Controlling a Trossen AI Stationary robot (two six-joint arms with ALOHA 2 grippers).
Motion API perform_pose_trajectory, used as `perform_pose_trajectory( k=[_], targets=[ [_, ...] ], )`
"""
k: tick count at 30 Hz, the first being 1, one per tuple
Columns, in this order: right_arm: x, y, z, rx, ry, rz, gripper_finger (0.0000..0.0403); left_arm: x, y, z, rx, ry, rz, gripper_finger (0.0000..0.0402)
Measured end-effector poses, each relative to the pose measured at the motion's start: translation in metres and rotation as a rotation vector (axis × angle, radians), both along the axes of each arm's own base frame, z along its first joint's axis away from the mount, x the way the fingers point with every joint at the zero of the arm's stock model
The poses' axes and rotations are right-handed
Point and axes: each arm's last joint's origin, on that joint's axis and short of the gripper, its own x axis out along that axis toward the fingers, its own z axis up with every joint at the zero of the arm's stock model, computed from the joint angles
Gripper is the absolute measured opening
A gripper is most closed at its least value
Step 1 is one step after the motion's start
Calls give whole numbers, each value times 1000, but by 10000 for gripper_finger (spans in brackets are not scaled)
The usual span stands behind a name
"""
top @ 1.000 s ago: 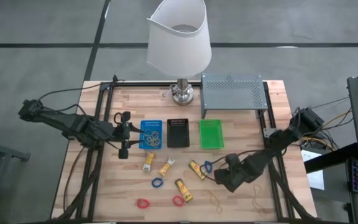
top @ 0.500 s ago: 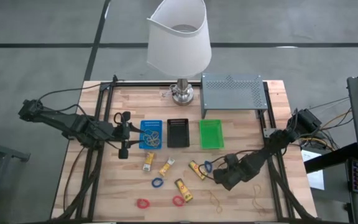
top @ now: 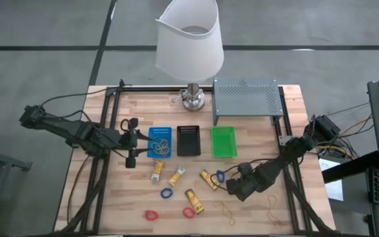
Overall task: Pick & Place Office Desk Supplies
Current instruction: Put the yellow rubber band into the blue bin
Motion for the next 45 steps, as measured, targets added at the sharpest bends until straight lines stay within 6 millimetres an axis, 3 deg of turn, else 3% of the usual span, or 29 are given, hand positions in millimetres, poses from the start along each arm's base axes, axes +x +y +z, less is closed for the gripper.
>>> perform_pose_trajectory(
  k=[9,25,35,45],
  targets=[
    [1,-1,4,-15,-39,42,8,0,0,0,0,0,0,168],
    [-8,-12,47,-120,-242,188,8,0,0,0,0,0,0,168],
    [-9,-21,70,-374,-423,310,8,0,0,0,0,0,0,168],
    [12,-14,80,-677,-616,485,8,0,0,0,0,0,0,168]
  ],
)
